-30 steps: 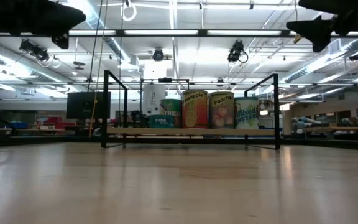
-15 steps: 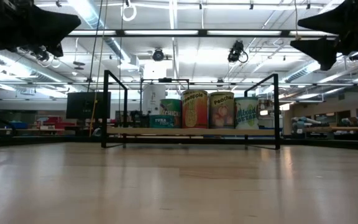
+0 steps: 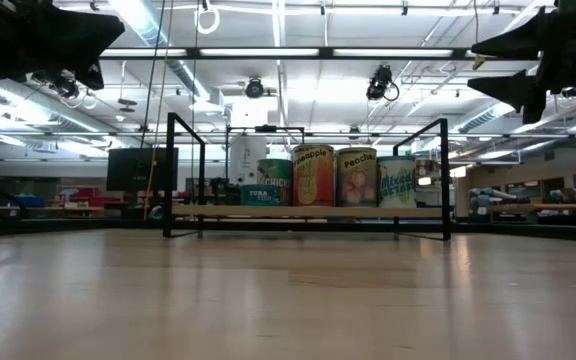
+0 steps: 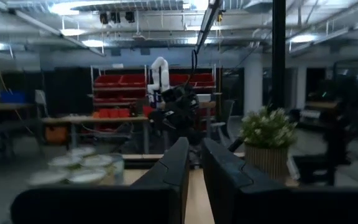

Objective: Pick and place cans onto a shelf
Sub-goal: Return to Home Position

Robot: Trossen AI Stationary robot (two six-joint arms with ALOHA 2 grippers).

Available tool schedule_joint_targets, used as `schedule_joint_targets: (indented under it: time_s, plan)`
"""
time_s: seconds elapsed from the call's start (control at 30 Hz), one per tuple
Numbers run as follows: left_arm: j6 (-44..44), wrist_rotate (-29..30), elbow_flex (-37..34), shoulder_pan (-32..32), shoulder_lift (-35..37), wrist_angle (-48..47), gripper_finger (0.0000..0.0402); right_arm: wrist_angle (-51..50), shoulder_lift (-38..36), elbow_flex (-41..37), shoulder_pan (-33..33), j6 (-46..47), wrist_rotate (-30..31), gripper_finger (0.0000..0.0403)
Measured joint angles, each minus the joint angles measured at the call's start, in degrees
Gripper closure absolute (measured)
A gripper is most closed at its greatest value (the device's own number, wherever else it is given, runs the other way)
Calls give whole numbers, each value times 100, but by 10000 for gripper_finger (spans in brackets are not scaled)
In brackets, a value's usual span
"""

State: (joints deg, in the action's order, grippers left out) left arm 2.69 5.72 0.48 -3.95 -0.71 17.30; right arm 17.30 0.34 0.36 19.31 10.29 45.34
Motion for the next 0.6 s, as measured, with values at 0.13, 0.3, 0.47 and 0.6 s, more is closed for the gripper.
schedule_joint_targets:
  time_s: [0.13,0.3,0.47,0.6]
  plan:
    - [-511,-2,-1,0,0,-7,352,2,0,0,-2,7,1,103]
    - [-479,-1,-1,0,0,-7,352,2,0,0,0,6,0,103]
    - [-502,-2,-1,0,0,-7,351,0,0,0,0,6,0,103]
    - [-502,-2,-3,0,0,-7,351,0,0,0,-1,6,0,103]
